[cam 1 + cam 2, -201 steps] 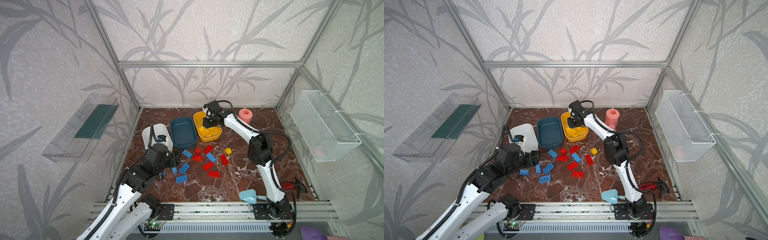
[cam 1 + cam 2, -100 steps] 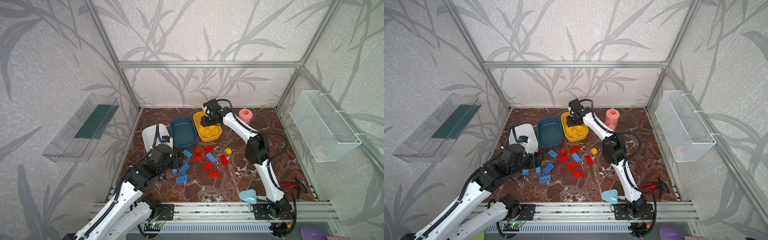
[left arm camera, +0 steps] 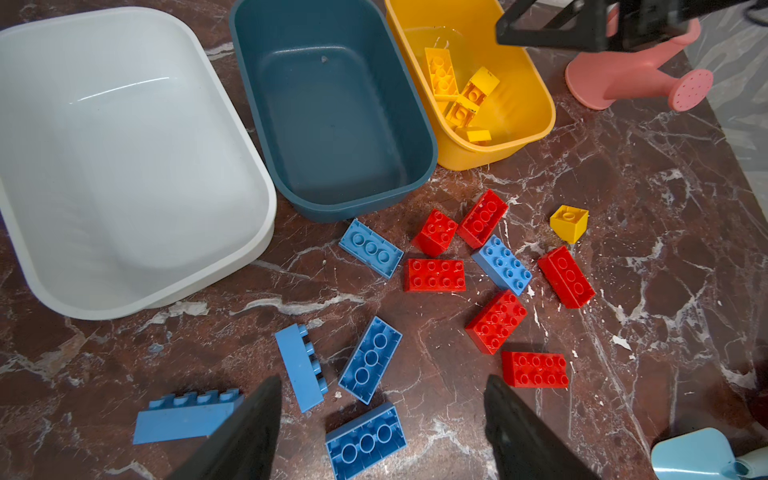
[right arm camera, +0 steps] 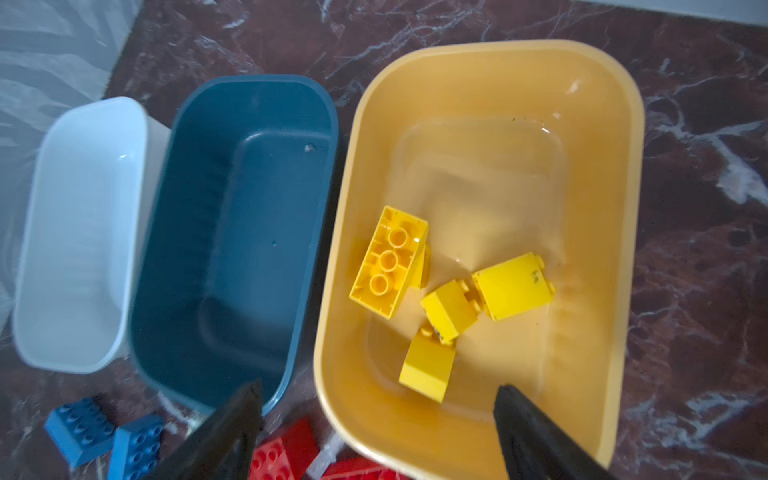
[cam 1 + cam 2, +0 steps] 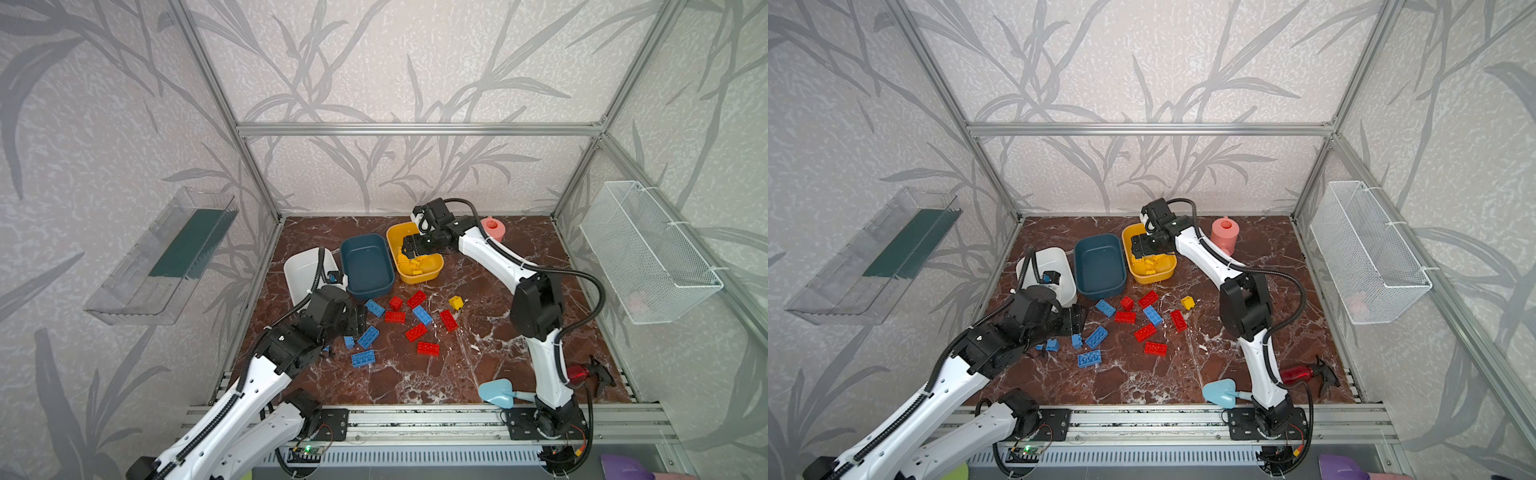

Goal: Sort the legos into containers by color
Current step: 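Open the right gripper to drop the curved brick into the yellow tub, then draw the right gripper back while the left gripper reaches the small yellow brick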

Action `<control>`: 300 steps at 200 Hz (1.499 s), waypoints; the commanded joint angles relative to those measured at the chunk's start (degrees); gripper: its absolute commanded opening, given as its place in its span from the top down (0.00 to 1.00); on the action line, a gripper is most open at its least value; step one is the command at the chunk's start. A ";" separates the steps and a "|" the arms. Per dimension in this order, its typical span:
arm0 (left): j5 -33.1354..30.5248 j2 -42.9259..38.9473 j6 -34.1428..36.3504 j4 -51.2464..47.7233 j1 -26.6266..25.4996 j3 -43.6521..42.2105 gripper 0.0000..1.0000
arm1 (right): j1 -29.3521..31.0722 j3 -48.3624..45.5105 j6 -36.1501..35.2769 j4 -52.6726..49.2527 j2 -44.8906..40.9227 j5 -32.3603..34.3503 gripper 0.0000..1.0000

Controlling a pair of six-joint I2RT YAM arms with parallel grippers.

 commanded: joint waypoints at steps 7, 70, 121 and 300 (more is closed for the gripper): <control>-1.73 1.84 2.69 -1.46 -0.29 0.64 0.21 | -0.48 -14.27 1.39 13.23 -13.19 -2.38 0.04; -2.15 9.95 6.40 -5.40 -1.90 7.36 0.04 | -4.32 -46.92 6.11 26.42 -38.83 -6.41 0.01; -0.99 18.67 10.23 -2.82 -4.51 14.47 0.06 | -5.91 -71.09 12.57 36.59 -56.95 -4.38 0.01; 7.06 58.29 11.07 12.38 -11.73 31.96 0.10 | -16.54 -94.05 19.90 34.17 -90.30 -5.87 0.01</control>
